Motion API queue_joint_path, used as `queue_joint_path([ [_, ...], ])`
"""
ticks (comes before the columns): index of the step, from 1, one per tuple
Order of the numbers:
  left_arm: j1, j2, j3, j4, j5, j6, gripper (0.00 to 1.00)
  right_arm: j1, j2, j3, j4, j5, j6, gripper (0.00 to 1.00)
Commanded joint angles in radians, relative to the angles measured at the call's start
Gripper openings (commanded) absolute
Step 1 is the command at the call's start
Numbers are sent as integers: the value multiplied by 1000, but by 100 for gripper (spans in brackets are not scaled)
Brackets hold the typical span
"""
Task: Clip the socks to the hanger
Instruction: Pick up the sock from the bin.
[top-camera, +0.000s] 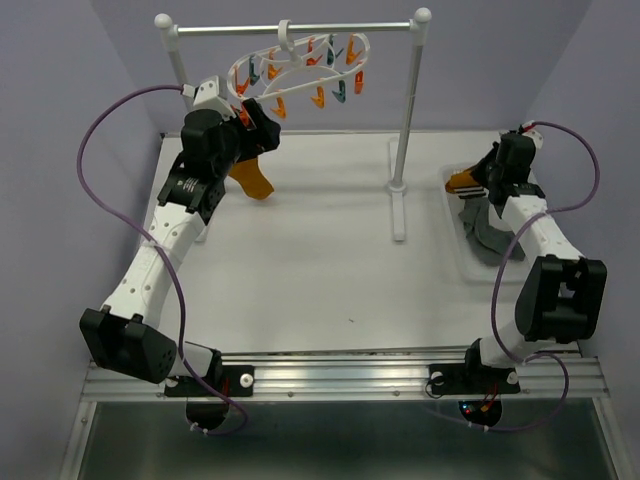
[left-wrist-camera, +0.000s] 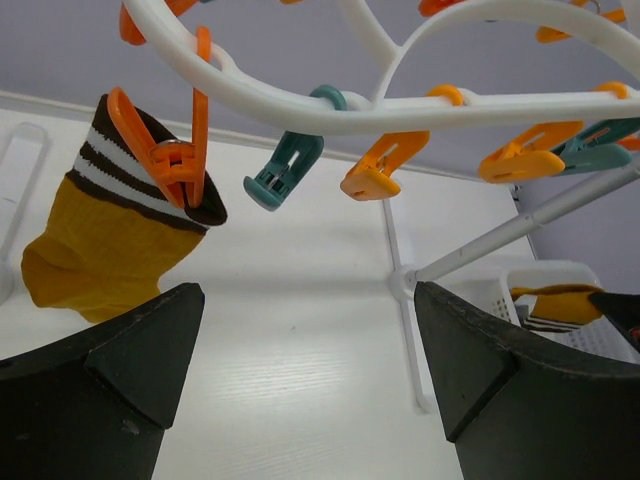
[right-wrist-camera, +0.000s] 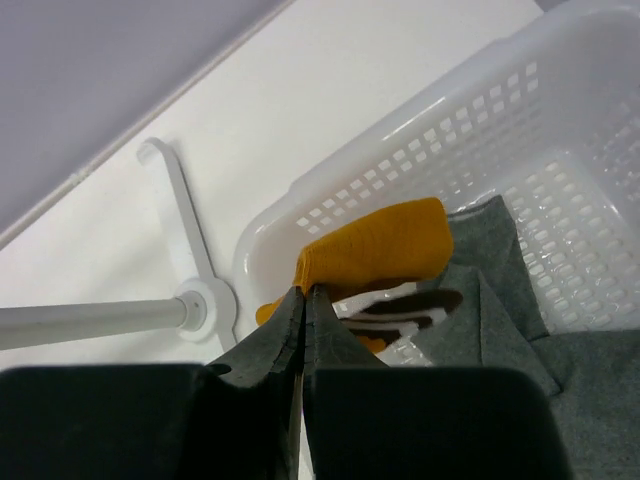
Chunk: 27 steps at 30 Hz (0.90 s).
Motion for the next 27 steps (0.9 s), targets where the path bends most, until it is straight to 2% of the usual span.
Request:
queue_joint_path([
  [1, -4, -45, -27, 72, 68, 35, 99, 2, -78, 33, 36, 23, -31, 1],
  [4, -4, -45, -42, 78, 73, 39, 99, 2, -97, 28, -4, 78, 3, 1],
  [6, -4, -45, -48, 81, 73, 38, 99, 2, -109, 13, -42, 124, 83, 1],
  [10, -3, -33, -54, 87, 77, 35, 99, -55, -102, -54, -64, 46, 231, 1],
  [13, -4, -18, -45, 89, 88, 38, 99, -159, -41, -106, -65, -21, 336, 1],
  [17, -4, 4, -28, 87, 93, 41, 99, -215, 9, -183, -65, -43, 368, 2],
  [18, -3, 7, -27, 87, 91, 41, 99, -215, 13, -203, -65, -34, 359, 19],
  [19, -4, 15, -18, 87, 93, 41, 99, -215, 16, -212, -64, -25, 350, 26],
  [22, -3, 33, 2, 78, 91, 47, 99, -215, 26, -188, -50, -57, 238, 39],
  [27, -3, 58, 27, 66, 110, 59, 99, -215, 21, -52, 14, -190, -142, 57],
])
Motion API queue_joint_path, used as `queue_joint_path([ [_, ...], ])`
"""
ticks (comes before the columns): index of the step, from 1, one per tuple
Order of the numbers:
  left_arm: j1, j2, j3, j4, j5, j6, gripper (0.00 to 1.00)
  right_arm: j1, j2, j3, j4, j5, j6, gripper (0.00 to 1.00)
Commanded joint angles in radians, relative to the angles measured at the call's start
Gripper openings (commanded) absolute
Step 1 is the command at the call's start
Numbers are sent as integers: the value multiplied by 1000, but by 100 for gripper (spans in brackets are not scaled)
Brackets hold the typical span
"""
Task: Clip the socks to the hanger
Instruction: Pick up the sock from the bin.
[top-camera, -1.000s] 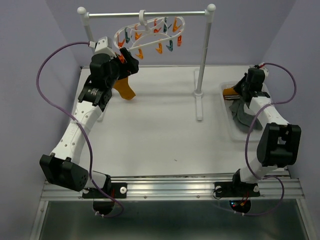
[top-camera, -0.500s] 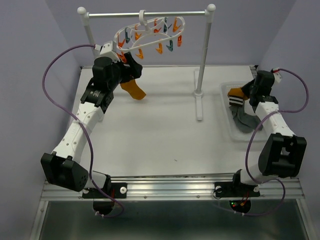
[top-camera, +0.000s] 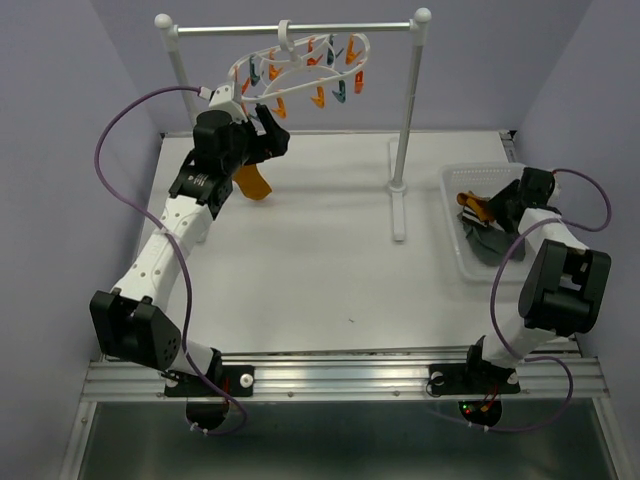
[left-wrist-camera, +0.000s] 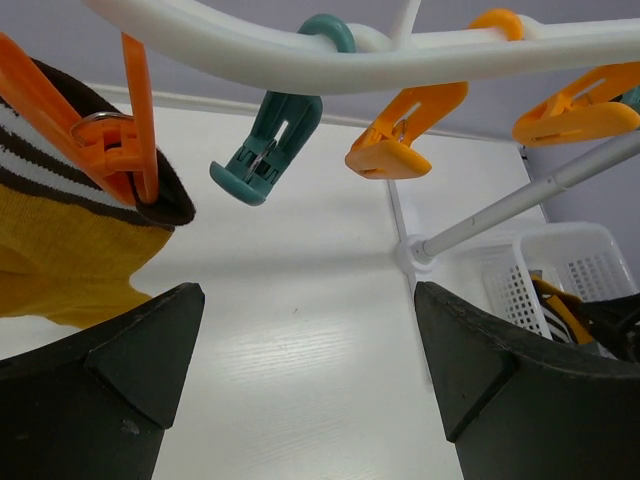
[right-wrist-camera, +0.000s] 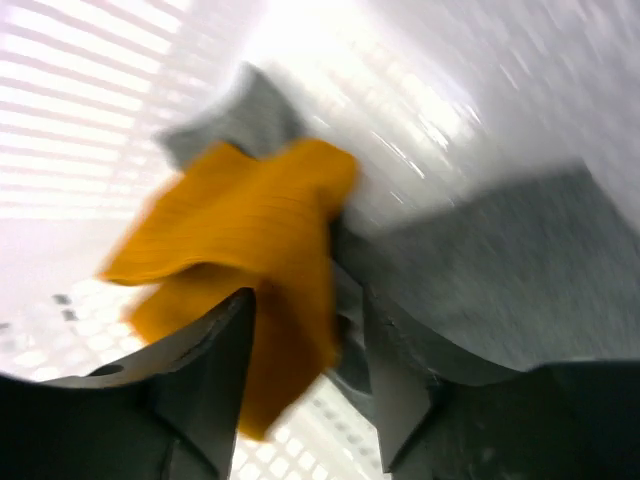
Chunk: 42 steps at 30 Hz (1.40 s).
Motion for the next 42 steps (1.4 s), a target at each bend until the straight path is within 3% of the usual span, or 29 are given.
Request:
queue_joint_path([
  [1, -4, 4, 61, 27, 22, 24, 99, 5, -39, 154, 140, -129, -330, 60],
  [3, -3, 6, 61, 25, 26, 22, 99, 5, -62, 197, 163, -227, -528, 67],
  [5, -4, 10, 64, 18, 26, 16, 99, 5, -76, 240, 163, -273, -689, 67],
  [7, -4, 13, 66, 10, 23, 21, 99, 5, -96, 252, 149, -403, -807, 68],
  [9, -4, 15, 74, -1, 11, 25, 99, 5, -107, 260, 103, -570, -1040, 72],
  [11, -4, 12, 77, -14, 2, 34, 99, 5, -98, 313, -80, -669, -1312, 79],
  [12, -4, 9, 75, -19, -1, 42, 99, 5, -84, 348, -259, -713, -1395, 79],
  [16, -4, -23, 34, -30, -7, 41, 99, 5, 33, 562, -603, -692, -1608, 80],
  [18, -4, -39, 17, -31, -18, 38, 99, 5, 53, 554, -670, -686, -1737, 81],
  [26, -7, -65, -28, -56, -21, 10, 99, 5, 77, 450, -728, -609, -1811, 84],
  [29, -9, -62, -37, -45, -29, 2, 99, 29, 77, 396, -649, -579, -1752, 84],
  [33, -11, -68, -52, -36, -56, -11, 99, 30, 117, 355, -523, -513, -1683, 76],
  [34, -12, -74, -55, -34, -64, -15, 99, 30, 131, 356, -477, -475, -1661, 68],
  [39, -14, -97, -68, -37, -86, -18, 99, 30, 145, 352, -435, -473, -1606, 47],
  [40, -12, -102, -68, -37, -86, -18, 99, 30, 139, 350, -432, -482, -1601, 34],
  [42, -14, -103, -64, -36, -86, -15, 99, 30, 128, 355, -426, -482, -1584, 24],
])
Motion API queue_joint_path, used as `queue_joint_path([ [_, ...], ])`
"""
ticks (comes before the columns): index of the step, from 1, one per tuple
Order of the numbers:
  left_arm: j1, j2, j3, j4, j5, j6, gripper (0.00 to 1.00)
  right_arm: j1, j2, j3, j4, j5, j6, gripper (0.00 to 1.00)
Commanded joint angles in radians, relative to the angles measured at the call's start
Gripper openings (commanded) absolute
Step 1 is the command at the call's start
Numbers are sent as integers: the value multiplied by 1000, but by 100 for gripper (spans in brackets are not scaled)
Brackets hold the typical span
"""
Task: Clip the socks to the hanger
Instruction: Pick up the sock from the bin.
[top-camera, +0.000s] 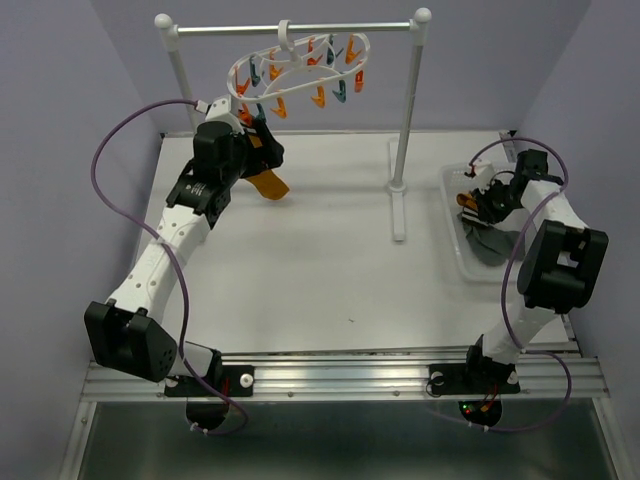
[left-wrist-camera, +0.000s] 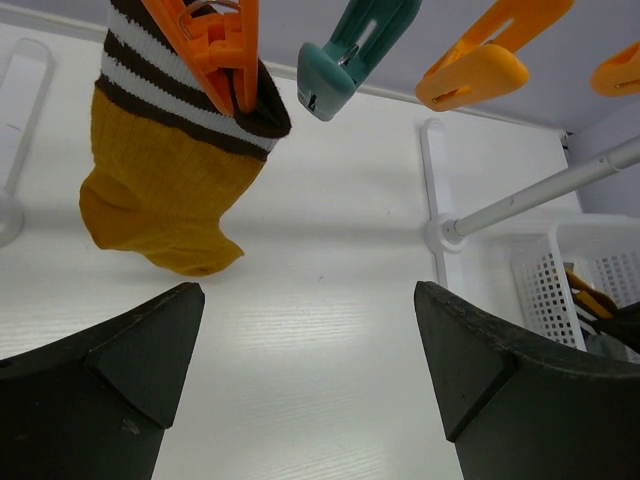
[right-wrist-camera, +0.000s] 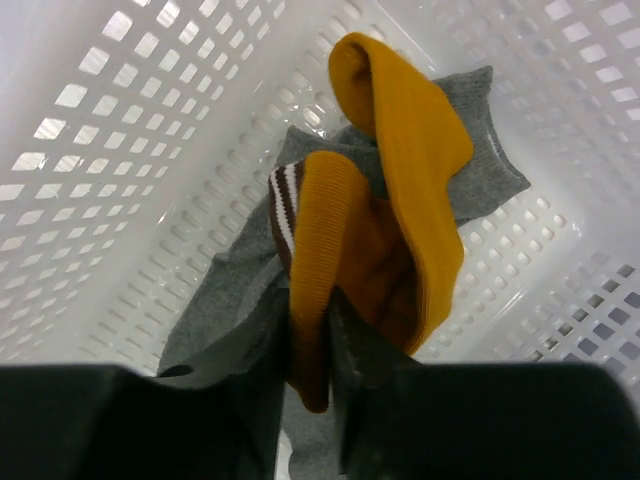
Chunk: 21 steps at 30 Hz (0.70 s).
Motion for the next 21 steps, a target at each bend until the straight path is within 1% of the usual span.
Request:
queue_joint_path([
  [1, -6, -63, 0, 38, -18, 2, 99, 2, -44, 13, 91, 6, 58, 11],
  [2, -8, -64, 2, 40, -18, 2, 99, 2, -53, 26, 123, 20, 95, 1],
  [4, -8, -72, 2, 52, -18, 2, 99, 2, -70, 46, 144, 19, 144, 1],
  [7, -16, -84, -6, 80, 55, 25, 99, 2, -127, 115, 143, -29, 236, 1],
  [8, -17, -86, -6, 87, 55, 35, 99, 2, -142, 132, 143, -38, 268, 1],
  [11, -29, -101, -34, 136, 129, 51, 99, 2, -203, 189, 144, -102, 467, 1],
  [12, -31, -103, -43, 153, 150, 49, 99, 2, -220, 197, 148, -122, 511, 1],
  [14, -37, -104, -51, 187, 193, 52, 99, 2, -266, 203, 209, -159, 647, 1],
  [15, -42, -104, -51, 195, 227, 52, 99, 2, -279, 200, 238, -181, 781, 1],
  [16, -48, -104, -51, 201, 242, 54, 99, 2, -291, 201, 278, -270, 839, 1],
  [17, -54, -106, -52, 218, 271, 56, 99, 2, -311, 185, 311, -332, 959, 1],
  [18, -68, -107, -51, 226, 288, 57, 99, 2, -322, 168, 359, -409, 1021, 1],
  [19, -77, -112, -49, 239, 304, 59, 99, 2, -332, 145, 501, -560, 1107, 1],
  [20, -85, -116, -48, 249, 328, 57, 99, 2, -346, 51, 622, -619, 1336, 1],
  [21, -103, -121, -46, 261, 340, 56, 99, 16, -378, -11, 786, -668, 1455, 1],
])
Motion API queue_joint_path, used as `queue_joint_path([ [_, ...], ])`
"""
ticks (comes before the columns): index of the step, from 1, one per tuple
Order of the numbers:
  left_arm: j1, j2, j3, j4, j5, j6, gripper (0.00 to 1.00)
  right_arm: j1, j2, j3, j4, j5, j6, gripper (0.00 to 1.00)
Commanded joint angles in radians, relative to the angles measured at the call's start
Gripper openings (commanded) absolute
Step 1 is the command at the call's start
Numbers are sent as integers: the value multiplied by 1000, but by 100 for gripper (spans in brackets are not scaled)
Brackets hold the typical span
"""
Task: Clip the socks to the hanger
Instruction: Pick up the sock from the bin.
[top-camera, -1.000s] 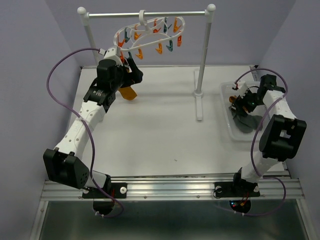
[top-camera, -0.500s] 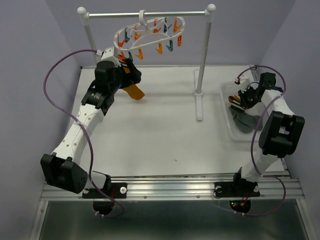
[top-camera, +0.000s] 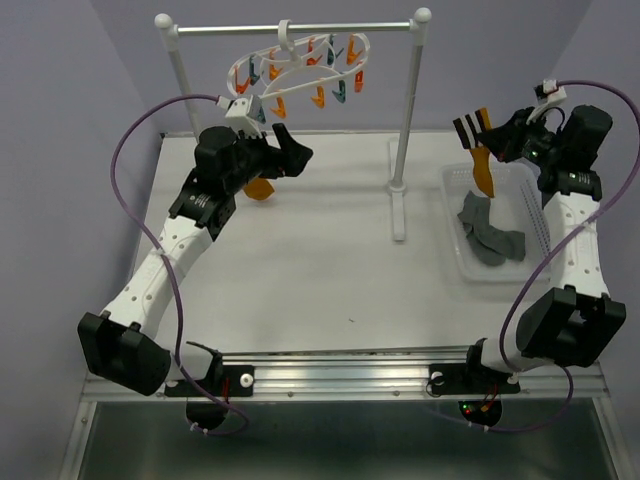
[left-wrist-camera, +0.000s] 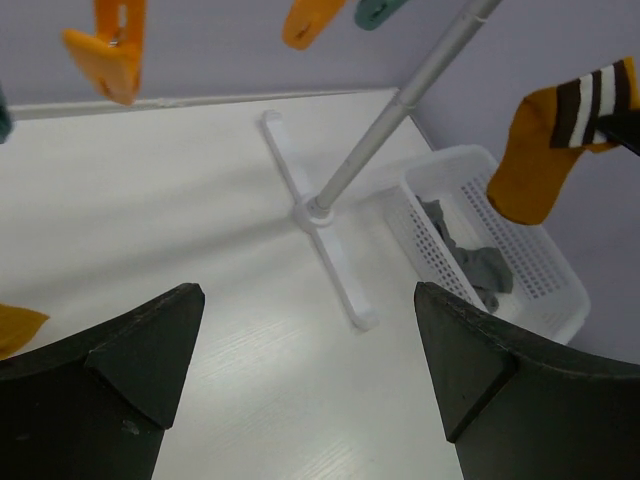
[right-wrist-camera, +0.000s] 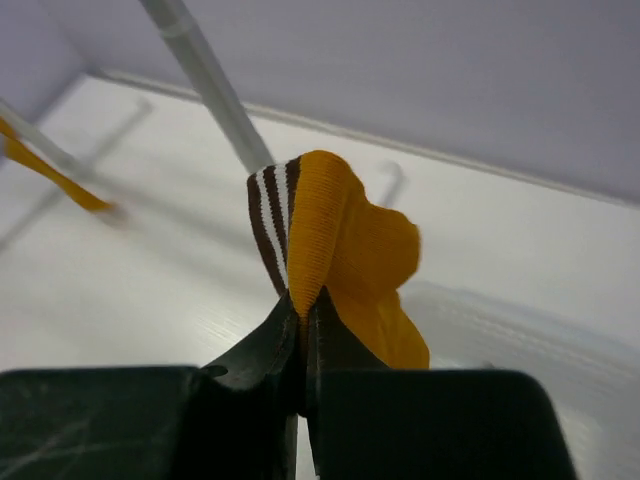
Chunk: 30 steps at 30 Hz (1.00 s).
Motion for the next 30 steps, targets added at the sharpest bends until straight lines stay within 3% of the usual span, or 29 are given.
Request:
queue_joint_path([
  [1, -53, -60, 0, 148, 126, 17, 99, 27, -61, -219, 768, -322, 691, 1],
  [2, -64, -63, -11, 167, 146, -1, 99, 48, -77, -280, 904, -297, 910, 1],
  [4, -96, -73, -22, 229, 170, -17, 99, 77, -95, -406, 1195, -209, 1072, 1],
  [5, -105, -72, -34, 248, 187, -38, 99, 131, -97, -444, 1243, -186, 1154, 1],
  [10, -165, -32, -55, 358, 235, -81, 99, 347, -72, -484, 1256, 32, 1206, 1],
  [17, -199, 23, -86, 492, 285, -161, 99, 427, -23, -563, 1456, 227, 1436, 1],
  [23, -214, 98, -89, 658, 334, -242, 99, 480, 32, -534, 1451, 253, 1472, 1],
  [30, -223, 195, -28, 705, 382, -282, 99, 512, 103, -502, 1502, 244, 1535, 1],
])
